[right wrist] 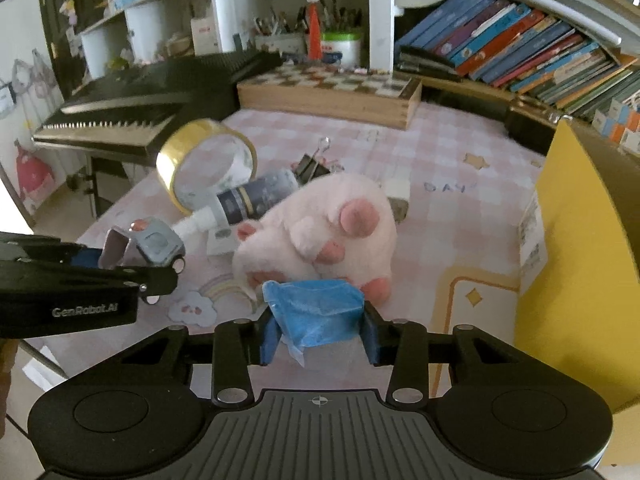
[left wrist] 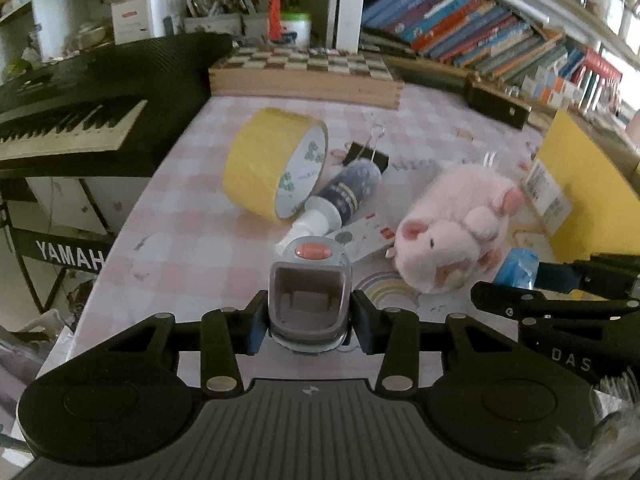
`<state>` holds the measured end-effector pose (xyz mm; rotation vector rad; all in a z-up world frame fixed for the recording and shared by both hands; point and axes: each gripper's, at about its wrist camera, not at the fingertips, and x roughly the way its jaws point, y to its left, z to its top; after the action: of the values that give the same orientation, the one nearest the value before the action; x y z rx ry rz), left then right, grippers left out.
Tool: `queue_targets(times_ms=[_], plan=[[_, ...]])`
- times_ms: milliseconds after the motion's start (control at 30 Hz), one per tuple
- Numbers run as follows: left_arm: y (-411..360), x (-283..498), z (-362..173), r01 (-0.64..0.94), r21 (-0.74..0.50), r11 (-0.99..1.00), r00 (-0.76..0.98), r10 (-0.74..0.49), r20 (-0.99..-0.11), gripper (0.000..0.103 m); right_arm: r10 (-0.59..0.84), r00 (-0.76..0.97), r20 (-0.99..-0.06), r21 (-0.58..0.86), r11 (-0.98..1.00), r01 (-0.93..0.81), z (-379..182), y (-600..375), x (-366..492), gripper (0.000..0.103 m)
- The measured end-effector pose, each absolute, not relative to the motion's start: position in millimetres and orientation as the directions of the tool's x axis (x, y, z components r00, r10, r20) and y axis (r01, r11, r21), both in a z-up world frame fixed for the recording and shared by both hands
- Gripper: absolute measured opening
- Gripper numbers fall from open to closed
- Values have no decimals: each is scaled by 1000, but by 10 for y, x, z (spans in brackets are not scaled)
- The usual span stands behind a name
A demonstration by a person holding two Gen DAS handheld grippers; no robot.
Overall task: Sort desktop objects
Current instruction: 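Lift the blue bag with the right gripper while the left gripper carries the toy truck toward the yellow box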
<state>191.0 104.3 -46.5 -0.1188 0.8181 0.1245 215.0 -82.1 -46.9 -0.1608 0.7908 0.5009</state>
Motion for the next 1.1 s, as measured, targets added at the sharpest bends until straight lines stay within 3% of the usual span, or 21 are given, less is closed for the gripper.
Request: queue_targets(times_ms=[567, 1100], plan=[[982, 1078, 137, -126, -161, 979, 773, -5, -634, 40, 404, 651, -643, 113, 890, -441, 33, -1046, 1524, 40], [800, 285, 282, -51, -194, 980, 796, -77, -600, 40, 371, 684, -628, 133, 917, -376, 164, -1200, 698, 40]])
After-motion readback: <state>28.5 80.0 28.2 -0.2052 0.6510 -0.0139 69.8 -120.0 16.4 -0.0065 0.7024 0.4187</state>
